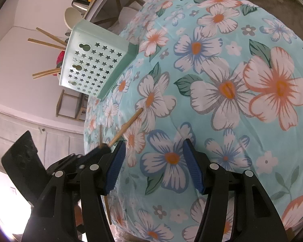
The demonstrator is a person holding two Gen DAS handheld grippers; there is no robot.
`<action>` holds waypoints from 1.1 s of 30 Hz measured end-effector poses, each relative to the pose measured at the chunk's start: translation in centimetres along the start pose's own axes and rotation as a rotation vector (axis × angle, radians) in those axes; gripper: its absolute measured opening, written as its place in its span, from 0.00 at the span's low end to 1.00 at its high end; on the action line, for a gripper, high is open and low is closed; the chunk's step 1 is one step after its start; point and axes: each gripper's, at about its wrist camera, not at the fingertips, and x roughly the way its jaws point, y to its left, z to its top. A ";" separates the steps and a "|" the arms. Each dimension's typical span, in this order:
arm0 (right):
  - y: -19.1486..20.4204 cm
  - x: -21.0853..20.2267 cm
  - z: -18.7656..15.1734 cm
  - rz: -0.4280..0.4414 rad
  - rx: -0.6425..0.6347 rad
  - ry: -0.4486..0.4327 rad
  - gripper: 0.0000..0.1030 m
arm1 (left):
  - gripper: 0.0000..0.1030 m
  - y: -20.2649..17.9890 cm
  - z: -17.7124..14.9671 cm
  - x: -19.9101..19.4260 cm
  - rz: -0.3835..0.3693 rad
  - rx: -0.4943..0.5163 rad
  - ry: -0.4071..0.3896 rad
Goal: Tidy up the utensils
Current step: 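Close the left tool on a chopstick while the right tool grasps the other, then lift the chopsticks upright with both tools and carry them over the holder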
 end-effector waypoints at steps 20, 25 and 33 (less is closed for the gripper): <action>4.2 1.9 -0.7 0.043 -0.048 0.034 0.56 | 0.05 5.8 -2.5 -6.0 0.037 -0.291 -0.142; 4.8 3.6 -0.5 0.020 -0.056 0.038 0.56 | 0.05 6.7 -2.7 -6.6 0.061 -0.306 -0.159; 4.9 5.6 0.8 0.043 -0.014 0.024 0.55 | 0.05 8.0 -3.2 -7.0 0.074 -0.337 -0.166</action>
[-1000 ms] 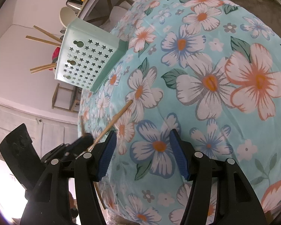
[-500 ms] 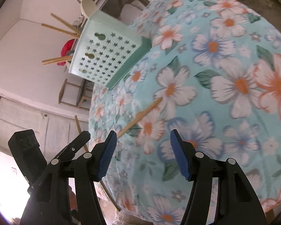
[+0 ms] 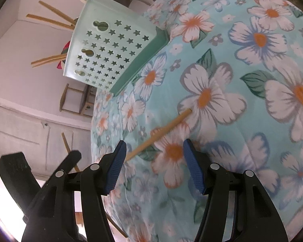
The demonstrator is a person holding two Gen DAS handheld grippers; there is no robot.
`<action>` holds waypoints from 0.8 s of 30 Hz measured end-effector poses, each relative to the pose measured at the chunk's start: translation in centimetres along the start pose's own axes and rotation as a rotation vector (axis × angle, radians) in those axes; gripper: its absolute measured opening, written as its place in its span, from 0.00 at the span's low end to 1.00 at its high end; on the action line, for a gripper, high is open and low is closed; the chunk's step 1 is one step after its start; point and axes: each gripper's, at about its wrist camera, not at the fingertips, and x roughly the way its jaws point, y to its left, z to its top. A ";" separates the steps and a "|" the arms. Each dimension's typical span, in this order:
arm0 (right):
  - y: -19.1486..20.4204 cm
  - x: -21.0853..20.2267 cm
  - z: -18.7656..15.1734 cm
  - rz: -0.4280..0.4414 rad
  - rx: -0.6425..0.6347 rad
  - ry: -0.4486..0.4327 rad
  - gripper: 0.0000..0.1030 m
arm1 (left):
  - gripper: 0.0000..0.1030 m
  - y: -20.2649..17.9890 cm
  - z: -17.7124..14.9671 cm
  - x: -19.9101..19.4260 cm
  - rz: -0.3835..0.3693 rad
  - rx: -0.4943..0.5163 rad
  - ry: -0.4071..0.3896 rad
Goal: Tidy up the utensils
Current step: 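Lift the chopsticks upright with both tools and carry them over the holder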
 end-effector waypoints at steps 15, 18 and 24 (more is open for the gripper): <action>0.4 2.6 2.1 0.005 0.089 -0.076 0.40 | 0.05 0.5 0.0 0.6 -0.001 -0.016 0.015; 0.5 2.9 2.1 -0.014 0.094 -0.090 0.31 | 0.05 0.7 0.0 0.7 -0.002 -0.023 0.020; -0.9 2.6 1.9 -0.008 0.127 -0.104 0.13 | 0.05 0.7 0.0 0.7 -0.002 -0.027 0.024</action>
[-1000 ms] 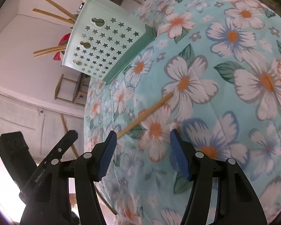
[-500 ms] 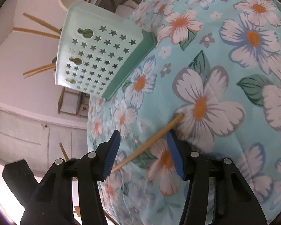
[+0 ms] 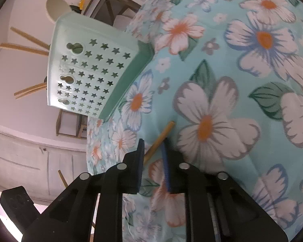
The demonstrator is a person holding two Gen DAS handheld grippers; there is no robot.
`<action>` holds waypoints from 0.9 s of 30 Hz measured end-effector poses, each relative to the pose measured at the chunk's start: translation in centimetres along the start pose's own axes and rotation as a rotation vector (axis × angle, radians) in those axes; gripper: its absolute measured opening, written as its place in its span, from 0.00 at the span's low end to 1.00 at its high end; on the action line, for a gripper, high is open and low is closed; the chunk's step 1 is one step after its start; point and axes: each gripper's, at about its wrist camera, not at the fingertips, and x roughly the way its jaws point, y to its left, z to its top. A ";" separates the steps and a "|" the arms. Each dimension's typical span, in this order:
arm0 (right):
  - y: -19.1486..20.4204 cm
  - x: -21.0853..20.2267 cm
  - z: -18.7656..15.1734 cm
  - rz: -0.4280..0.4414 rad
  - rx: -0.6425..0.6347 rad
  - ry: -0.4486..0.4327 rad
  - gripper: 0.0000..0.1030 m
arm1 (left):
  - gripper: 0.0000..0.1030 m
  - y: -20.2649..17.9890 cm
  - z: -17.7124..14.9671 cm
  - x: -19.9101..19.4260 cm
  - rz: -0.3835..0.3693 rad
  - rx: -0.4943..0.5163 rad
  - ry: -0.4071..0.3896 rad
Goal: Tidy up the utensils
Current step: 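Lift the chopsticks upright with both tools and carry them over the holder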
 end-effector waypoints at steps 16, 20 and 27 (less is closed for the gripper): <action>1.8 -7.3 0.1 0.027 -0.118 -0.167 0.10 | 0.05 1.2 0.4 -0.6 -0.021 -0.074 -0.017; 3.4 -9.8 -0.1 0.024 -0.189 -0.241 0.08 | 0.05 1.8 0.9 -1.6 -0.046 -0.117 -0.045; 5.4 -12.9 -0.4 0.024 -0.278 -0.328 0.05 | 0.05 2.9 2.1 -4.4 -0.117 -0.206 -0.137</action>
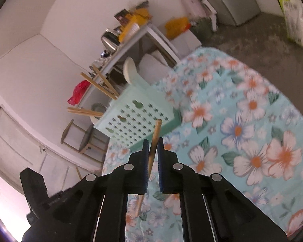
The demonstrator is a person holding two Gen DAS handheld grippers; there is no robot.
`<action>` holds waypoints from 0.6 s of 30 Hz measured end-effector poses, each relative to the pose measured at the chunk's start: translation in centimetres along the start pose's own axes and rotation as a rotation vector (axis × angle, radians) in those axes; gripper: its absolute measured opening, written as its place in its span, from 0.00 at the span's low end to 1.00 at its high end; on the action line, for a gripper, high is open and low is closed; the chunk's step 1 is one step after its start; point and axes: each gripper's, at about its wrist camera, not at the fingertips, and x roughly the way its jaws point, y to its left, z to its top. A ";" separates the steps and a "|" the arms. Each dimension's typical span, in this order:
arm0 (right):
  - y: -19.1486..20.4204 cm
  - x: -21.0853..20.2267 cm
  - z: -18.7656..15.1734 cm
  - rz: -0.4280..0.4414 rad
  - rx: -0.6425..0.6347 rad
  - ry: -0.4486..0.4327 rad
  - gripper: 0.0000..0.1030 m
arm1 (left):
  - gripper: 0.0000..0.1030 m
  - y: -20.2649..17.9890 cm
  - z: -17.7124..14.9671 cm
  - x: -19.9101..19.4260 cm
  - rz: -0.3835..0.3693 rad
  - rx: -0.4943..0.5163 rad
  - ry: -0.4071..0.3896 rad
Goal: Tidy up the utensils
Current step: 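Lift the chopsticks upright with both tools and carry them over the holder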
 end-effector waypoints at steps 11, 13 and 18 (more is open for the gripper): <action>2.0 -1.8 0.8 -0.005 -0.081 -0.080 0.04 | 0.05 -1.3 1.5 -3.6 -0.013 0.046 -0.163; 1.9 -1.8 0.8 -0.003 -0.077 -0.075 0.04 | 0.05 -1.4 1.6 -4.0 -0.006 0.056 -0.181; 1.6 -1.4 0.6 0.012 -0.049 -0.050 0.04 | 0.05 -2.0 1.6 -4.3 0.033 0.110 -0.211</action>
